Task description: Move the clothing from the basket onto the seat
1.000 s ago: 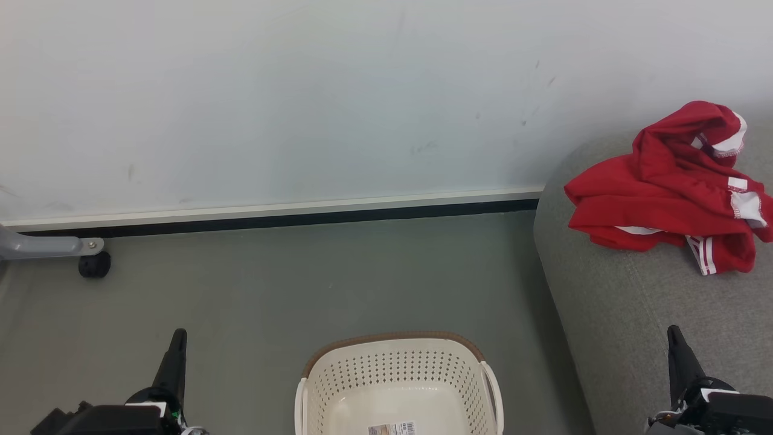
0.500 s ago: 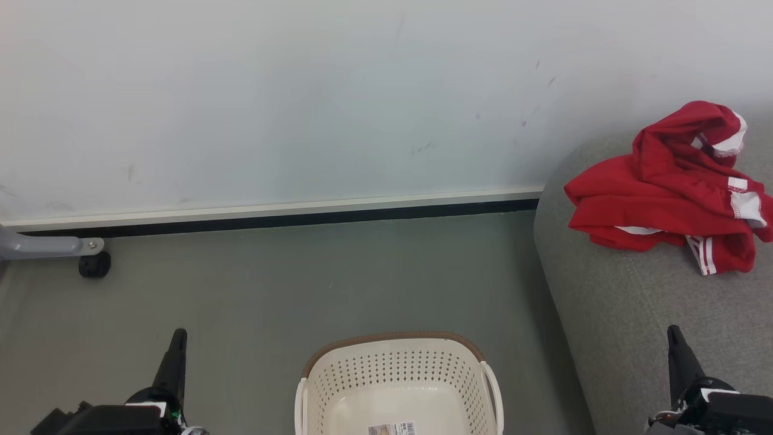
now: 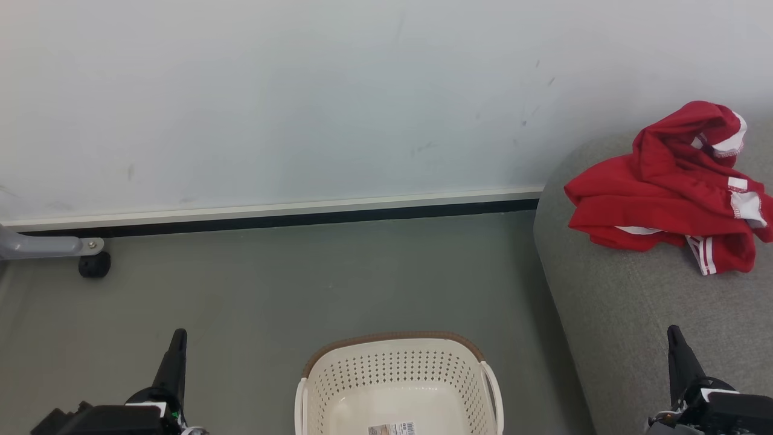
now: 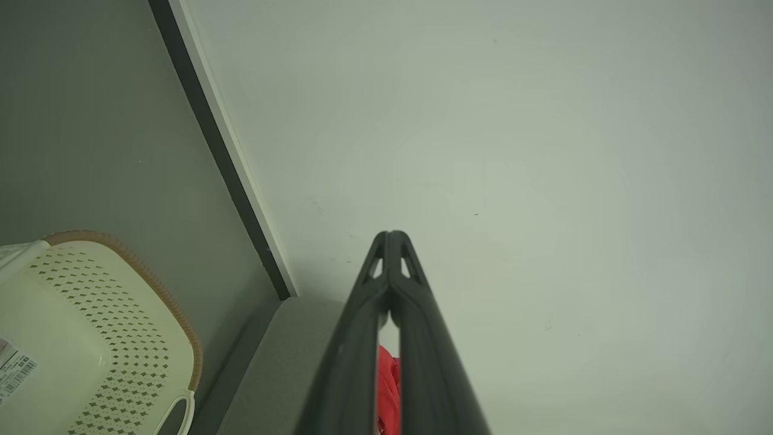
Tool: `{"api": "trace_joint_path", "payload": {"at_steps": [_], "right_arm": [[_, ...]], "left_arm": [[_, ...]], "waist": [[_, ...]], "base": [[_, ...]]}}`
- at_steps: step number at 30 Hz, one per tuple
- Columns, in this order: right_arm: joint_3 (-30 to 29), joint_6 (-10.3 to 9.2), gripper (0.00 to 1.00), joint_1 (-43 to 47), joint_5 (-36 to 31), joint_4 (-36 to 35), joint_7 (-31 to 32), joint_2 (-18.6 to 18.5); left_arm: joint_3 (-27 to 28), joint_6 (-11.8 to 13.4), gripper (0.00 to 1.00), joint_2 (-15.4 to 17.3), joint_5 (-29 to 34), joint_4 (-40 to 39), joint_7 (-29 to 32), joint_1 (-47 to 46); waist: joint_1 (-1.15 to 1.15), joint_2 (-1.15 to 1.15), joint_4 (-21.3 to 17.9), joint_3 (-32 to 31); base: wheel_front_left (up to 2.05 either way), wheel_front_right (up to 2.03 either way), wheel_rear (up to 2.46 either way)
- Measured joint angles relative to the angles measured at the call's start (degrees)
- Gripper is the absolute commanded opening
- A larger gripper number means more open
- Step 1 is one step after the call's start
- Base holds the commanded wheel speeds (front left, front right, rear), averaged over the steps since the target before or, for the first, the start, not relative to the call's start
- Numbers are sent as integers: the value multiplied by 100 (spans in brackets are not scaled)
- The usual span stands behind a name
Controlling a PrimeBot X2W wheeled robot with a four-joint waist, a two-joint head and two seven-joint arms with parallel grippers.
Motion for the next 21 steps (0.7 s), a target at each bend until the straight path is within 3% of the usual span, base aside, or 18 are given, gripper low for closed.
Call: {"api": "trace_joint_path", "payload": {"at_steps": [21], "right_arm": [[0,0,0,0,0,-1,0,0]], "left_arm": [[0,0,0,-1,0,0,0,0]], "waist": [[0,0,0,0]], "base": [[0,0,0]]}}
